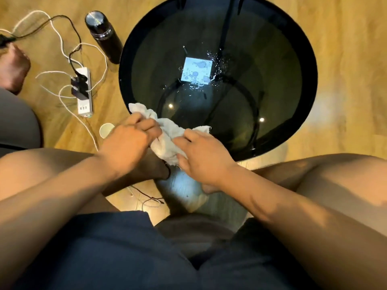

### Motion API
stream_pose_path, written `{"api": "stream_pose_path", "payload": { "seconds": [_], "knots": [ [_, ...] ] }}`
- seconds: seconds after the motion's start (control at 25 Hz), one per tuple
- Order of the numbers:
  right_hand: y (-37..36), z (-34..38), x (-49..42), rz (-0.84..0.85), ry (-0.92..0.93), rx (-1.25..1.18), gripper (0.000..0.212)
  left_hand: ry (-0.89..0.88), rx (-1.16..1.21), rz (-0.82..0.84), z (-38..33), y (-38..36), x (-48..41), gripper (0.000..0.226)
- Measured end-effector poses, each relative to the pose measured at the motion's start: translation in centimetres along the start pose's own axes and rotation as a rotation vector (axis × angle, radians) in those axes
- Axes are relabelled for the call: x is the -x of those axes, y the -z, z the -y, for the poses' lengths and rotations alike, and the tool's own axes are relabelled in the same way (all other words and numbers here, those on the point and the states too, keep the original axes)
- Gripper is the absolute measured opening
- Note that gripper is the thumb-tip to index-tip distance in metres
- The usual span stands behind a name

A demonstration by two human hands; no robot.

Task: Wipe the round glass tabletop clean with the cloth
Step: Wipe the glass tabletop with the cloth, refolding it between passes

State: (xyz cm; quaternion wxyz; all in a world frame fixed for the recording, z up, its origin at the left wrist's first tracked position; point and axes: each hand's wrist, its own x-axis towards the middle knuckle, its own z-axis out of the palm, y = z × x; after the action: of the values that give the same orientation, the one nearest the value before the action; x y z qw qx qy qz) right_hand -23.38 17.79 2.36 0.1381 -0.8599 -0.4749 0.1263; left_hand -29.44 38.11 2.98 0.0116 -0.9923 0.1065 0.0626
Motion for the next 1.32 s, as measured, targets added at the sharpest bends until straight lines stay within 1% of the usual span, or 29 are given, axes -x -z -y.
{"api": "stream_pose_path", "payload": {
  "seconds": [0.08,0.16,0.24,0.32,0.36,0.4,0.44,0.48,0.52,0.6,0.64,0.68,0.76,0.84,0.92,0.96,1.0,1.04,1.12,1.16,1.24,1.28,1.32],
  "knots": [
    [1.6,-4.2,4.3,0.041,0.012,0.067,0.036,-0.072,0.048,-0.034,-4.6,-0.2,-0.6,0.030],
    [3.7,-9.0,7.2,0.072,-0.031,0.192,0.036,-0.151,0.111,-0.073,-10.7,-0.9,-3.3,0.020],
    [5.9,-13.4,8.8,0.052,-0.186,0.290,0.041,-0.179,0.229,-0.146,-16.2,-1.0,-7.3,0.015],
    [6.4,-15.1,9.2,-0.025,-0.380,0.293,0.045,-0.148,0.280,-0.196,-18.8,-0.8,-9.9,0.020],
    [5.9,-14.7,9.1,-0.069,-0.458,0.280,0.044,-0.152,0.301,-0.157,-18.8,-0.9,-9.7,0.019],
    [5.0,-13.3,8.9,-0.102,-0.495,0.260,0.043,-0.174,0.318,-0.131,-18.0,-1.0,-8.7,0.016],
    [4.0,-11.2,8.4,-0.131,-0.484,0.230,0.042,-0.204,0.329,-0.162,-16.7,-1.2,-7.4,0.015],
    [3.1,-8.8,7.6,-0.167,-0.435,0.188,0.040,-0.226,0.354,-0.207,-14.8,-1.6,-6.2,0.016],
    [2.0,-6.3,6.4,-0.197,-0.381,0.139,0.038,-0.255,0.356,-0.199,-12.0,-1.7,-4.9,0.020],
    [0.4,-1.3,2.7,-0.200,-0.290,0.049,0.032,-0.271,0.308,-0.071,-5.2,-0.8,-1.9,0.032],
    [-0.1,0.7,0.5,-0.195,-0.266,0.009,0.030,-0.225,0.264,-0.019,-2.0,0.0,-0.9,0.038],
    [-0.5,2.3,-1.3,-0.184,-0.254,-0.048,0.033,-0.156,0.215,0.026,0.4,0.8,-0.4,0.043],
    [-0.7,2.9,-3.4,-0.123,-0.207,-0.117,0.040,-0.048,0.114,0.102,2.5,1.6,-0.3,0.045],
    [-0.3,0.1,-2.2,-0.060,-0.084,-0.086,0.038,-0.058,0.113,0.106,1.3,1.7,-0.9,0.044],
    [1.0,-4.0,1.1,-0.058,0.013,-0.015,0.038,-0.110,0.170,0.029,-2.7,1.2,-1.6,0.036],
    [1.8,-6.7,2.6,-0.077,0.018,0.025,0.038,-0.109,0.207,-0.014,-5.6,0.6,-2.6,0.033],
    [2.8,-9.7,3.9,-0.086,-0.015,0.074,0.038,-0.090,0.234,-0.032,-9.0,0.1,-4.1,0.035],
    [4.0,-12.8,4.9,-0.075,-0.091,0.138,0.038,-0.059,0.238,-0.035,-12.4,-0.1,-6.3,0.039],
    [6.7,-17.8,6.2,-0.067,-0.294,0.240,0.045,0.013,0.267,-0.013,-18.1,0.7,-11.0,0.043],
    [7.3,-18.8,6.4,-0.101,-0.396,0.270,0.045,0.032,0.306,-0.002,-19.6,1.2,-13.0,0.042],
    [6.5,-17.4,5.6,-0.191,-0.552,0.282,0.037,0.023,0.323,-0.026,-18.6,1.5,-13.6,0.037],
    [5.4,-15.4,5.1,-0.229,-0.556,0.247,0.033,-0.017,0.310,-0.057,-16.8,1.1,-12.4,0.036],
    [4.1,-12.8,4.3,-0.262,-0.518,0.186,0.031,-0.049,0.301,-0.070,-14.3,0.5,-10.4,0.037]
  ]
}}
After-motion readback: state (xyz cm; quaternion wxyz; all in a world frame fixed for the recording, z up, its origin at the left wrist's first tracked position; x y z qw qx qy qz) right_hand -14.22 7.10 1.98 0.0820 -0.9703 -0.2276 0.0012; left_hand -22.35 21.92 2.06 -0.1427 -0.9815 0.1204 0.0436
